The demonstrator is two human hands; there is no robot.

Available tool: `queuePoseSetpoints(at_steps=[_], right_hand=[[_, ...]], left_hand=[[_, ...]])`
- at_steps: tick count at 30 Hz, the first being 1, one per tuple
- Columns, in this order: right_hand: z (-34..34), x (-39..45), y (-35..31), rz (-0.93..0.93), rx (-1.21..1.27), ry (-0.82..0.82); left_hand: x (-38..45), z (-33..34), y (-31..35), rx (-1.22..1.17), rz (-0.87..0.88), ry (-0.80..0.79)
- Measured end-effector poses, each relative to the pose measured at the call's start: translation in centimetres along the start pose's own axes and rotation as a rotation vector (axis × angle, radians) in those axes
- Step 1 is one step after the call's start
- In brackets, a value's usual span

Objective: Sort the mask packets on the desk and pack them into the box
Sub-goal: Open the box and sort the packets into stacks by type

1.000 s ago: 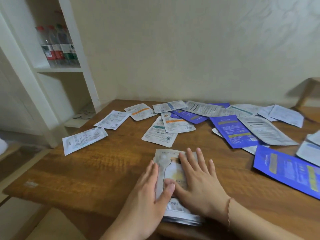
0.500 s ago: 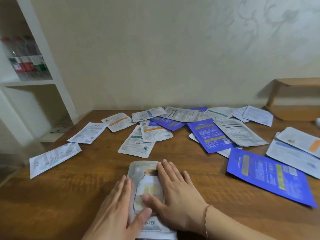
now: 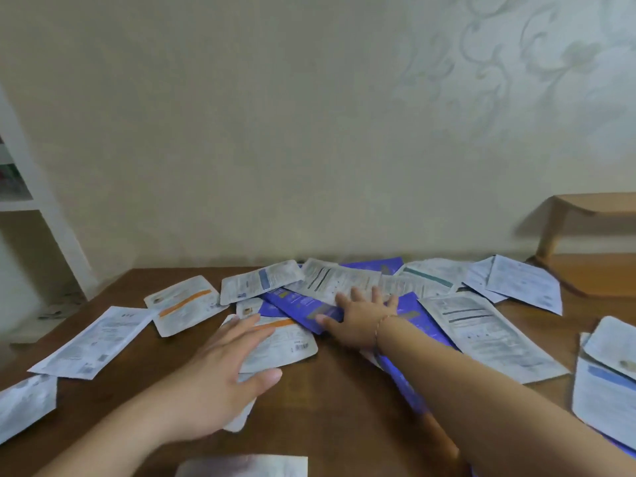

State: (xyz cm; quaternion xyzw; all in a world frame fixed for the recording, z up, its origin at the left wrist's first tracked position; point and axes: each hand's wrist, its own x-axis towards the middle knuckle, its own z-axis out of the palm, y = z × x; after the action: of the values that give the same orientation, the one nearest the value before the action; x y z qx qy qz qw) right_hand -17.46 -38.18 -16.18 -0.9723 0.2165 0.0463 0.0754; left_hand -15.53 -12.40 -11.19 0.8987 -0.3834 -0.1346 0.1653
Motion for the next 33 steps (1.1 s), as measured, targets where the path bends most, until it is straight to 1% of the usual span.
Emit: queuePoseSetpoints(at_steps=[2, 5, 7, 8, 9, 10, 11, 13, 15, 16, 18, 19, 20, 22, 24, 26, 29, 31, 33], right_hand=[[1.4, -1.3, -1.6, -0.116, -0.008, 0.011], [2.1, -4.6, -3.4, -0.388, -0.028, 0.015], [1.6, -6.2, -3.5, -0.549, -0.018, 0.042], [1.2, -6.6, -3.0, -0.61, 0.003, 0.078], [0.6, -6.8, -2.1, -0.63, 0.023, 0.114], [-0.1, -6.8, -0.7, -0.593, 0.032, 0.137], [-0.7, -6.6, 1.1, -0.511, 0.027, 0.145], [-1.7, -6.1, 5.6, -0.294, -0.021, 0.14], [-2.4, -5.9, 10.3, -0.073, 0.008, 0.086], [-2.6, -6.0, 12.6, 0.008, 0.065, 0.108], [-2.9, -6.6, 16.8, 0.16, 0.18, 0.251], [-2.8, -6.7, 18.5, 0.242, 0.199, 0.293], [-2.9, -6.9, 19.5, 0.308, 0.163, 0.274], [-2.8, -7.1, 20.0, 0.347, 0.038, 0.16], [-3.0, -7.7, 19.2, 0.365, 0.031, 0.114], [-3.3, -7.9, 17.9, 0.36, 0.124, 0.098], [-3.7, -8.5, 17.1, 0.334, 0.29, 0.106], [-3.6, -9.1, 16.8, 0.349, 0.389, 0.161], [-3.6, -10.0, 16.6, 0.329, 0.544, 0.231]], left_hand=[[3.6, -0.4, -0.5, -0.029, 0.035, 0.065], [8.6, 0.0, -1.0, -0.066, 0.079, 0.148], [10.9, 1.1, -1.6, 0.013, 0.064, 0.118], [11.3, 1.9, -2.0, 0.109, 0.042, 0.067], [11.4, 2.6, -2.6, 0.207, 0.023, 0.02], [11.3, 2.9, -3.2, 0.27, 0.016, -0.004], [11.0, 3.0, -3.7, 0.289, 0.017, -0.007], [10.2, 2.6, -4.7, 0.289, 0.03, -0.004], [9.4, 2.0, -5.9, 0.316, 0.029, -0.001], [9.1, 1.7, -6.5, 0.341, 0.024, 0.0], [8.9, 1.5, -7.2, 0.39, 0.014, 0.008], [8.9, 1.4, -7.4, 0.406, 0.004, 0.008], [9.0, 1.3, -7.3, 0.419, -0.013, 0.0], [9.1, 1.3, -6.7, 0.44, -0.048, -0.022], [9.1, 1.5, -4.7, 0.433, -0.062, 0.001], [8.8, 1.8, -2.0, 0.437, -0.064, 0.03], [8.2, 2.5, 2.3, 0.498, 0.015, 0.062], [7.5, 3.2, 4.8, 0.498, 0.085, 0.038], [6.9, 4.1, 7.1, 0.413, 0.146, 0.033]])
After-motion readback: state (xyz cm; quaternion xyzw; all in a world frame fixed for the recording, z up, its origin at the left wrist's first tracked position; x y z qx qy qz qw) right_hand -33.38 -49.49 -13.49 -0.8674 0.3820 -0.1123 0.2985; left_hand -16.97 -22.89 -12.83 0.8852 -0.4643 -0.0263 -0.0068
